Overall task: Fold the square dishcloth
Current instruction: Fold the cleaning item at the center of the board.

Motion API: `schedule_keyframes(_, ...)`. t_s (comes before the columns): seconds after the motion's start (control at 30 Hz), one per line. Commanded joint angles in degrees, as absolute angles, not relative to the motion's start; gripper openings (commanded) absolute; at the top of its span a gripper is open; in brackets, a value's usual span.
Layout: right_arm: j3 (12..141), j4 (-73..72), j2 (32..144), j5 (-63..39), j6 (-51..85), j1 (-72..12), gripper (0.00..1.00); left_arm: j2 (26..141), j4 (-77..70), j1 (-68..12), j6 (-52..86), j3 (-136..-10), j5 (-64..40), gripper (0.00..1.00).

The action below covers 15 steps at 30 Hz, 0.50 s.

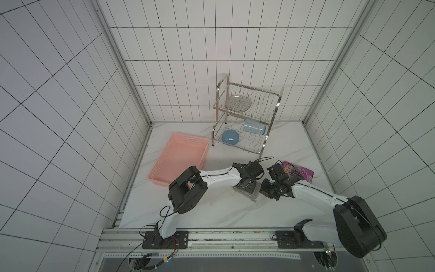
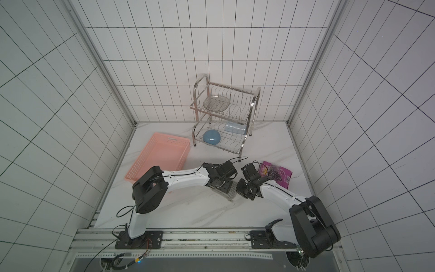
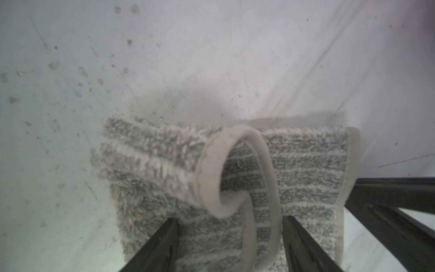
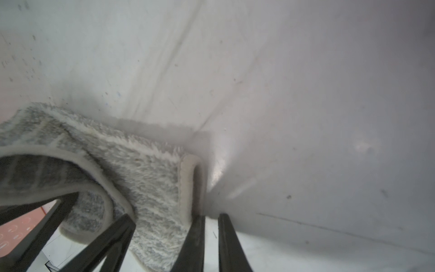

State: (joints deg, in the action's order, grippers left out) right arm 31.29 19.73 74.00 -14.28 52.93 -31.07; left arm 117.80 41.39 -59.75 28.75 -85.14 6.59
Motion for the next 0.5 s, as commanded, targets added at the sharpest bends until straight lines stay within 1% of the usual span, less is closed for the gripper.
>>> schedule_keyframes(0.0,31.9,19.6,75.0,-14.3,52.1,-30.4,0.16,119.7,41.7,-60.0,27.9,-86.3,8.2,0.72)
schedule_keyframes(0.03,32.0,19.6,75.1,-14.4,52.0,-30.4,0.16,120.0,41.8,-60.0,27.9,-86.2,8.2,0.72)
schedule_keyframes(0.1,32.0,19.6,75.3,-14.4,51.9,-30.3,0.16,120.4,41.9,-60.0,27.9,-86.1,8.3,0.66)
schedule_keyframes(0.2,32.2,19.5,75.4,-14.4,51.8,-30.2,0.16,120.4,42.4,-60.0,28.0,-85.9,9.1,0.51)
schedule_keyframes(0.27,32.3,19.6,75.3,-14.5,51.7,-30.1,0.16,119.9,42.7,-60.0,28.1,-85.8,9.6,0.44)
schedule_keyframes(0.3,32.3,19.6,75.4,-14.4,51.7,-30.1,0.16,119.4,42.8,-60.0,28.1,-85.7,9.7,0.42)
schedule_keyframes(0.47,33.0,19.9,75.7,-14.1,51.0,-30.0,0.16,116.4,43.4,-60.0,28.0,-85.3,10.5,0.36)
